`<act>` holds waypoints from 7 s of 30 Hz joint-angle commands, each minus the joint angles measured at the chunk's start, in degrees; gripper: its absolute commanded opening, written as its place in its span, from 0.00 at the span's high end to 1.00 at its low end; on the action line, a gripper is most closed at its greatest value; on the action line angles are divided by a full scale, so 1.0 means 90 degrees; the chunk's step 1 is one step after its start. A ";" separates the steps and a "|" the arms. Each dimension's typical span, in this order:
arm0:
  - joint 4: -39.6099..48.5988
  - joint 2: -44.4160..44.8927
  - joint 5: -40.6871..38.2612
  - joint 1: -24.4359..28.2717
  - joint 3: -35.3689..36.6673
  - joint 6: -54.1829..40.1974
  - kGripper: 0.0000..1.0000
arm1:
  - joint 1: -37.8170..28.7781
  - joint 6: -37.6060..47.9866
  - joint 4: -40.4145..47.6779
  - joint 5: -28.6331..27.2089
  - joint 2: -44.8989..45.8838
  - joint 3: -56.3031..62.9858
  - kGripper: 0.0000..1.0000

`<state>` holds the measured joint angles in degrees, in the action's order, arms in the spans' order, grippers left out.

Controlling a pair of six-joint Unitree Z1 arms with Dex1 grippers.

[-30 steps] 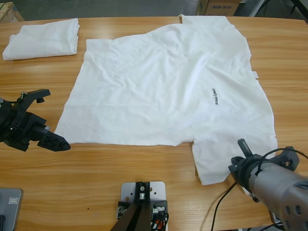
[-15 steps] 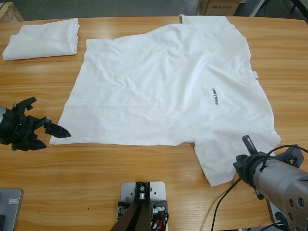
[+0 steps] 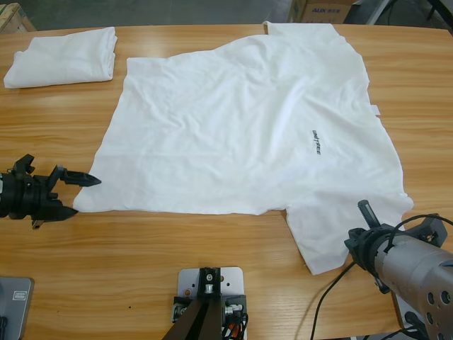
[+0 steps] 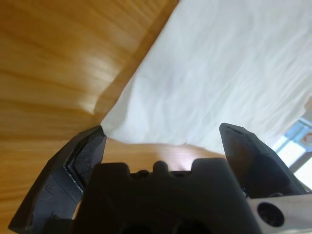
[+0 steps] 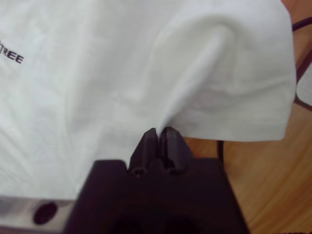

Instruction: Fold clothes

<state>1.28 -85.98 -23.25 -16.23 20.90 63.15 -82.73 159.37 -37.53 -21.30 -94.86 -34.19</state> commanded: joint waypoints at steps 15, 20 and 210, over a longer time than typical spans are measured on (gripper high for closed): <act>-0.0236 -0.0506 0.0269 -0.0336 -0.0350 -0.0105 1.00 | 0.0061 0.0070 0.0326 -0.0036 0.0042 0.0297 1.00; 0.0159 -0.0078 0.0254 -0.0394 -0.0148 -0.0103 1.00 | 0.0061 -0.0051 0.0375 0.0119 0.0034 0.0289 1.00; 0.4077 -0.1135 0.2115 -0.2923 0.4240 -0.5308 0.08 | 0.7721 -1.2459 -0.0082 0.3357 0.0858 -0.0768 1.00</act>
<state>38.10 -95.04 -5.06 -42.13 60.59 15.79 -16.13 46.76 -36.19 8.80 -79.06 -39.91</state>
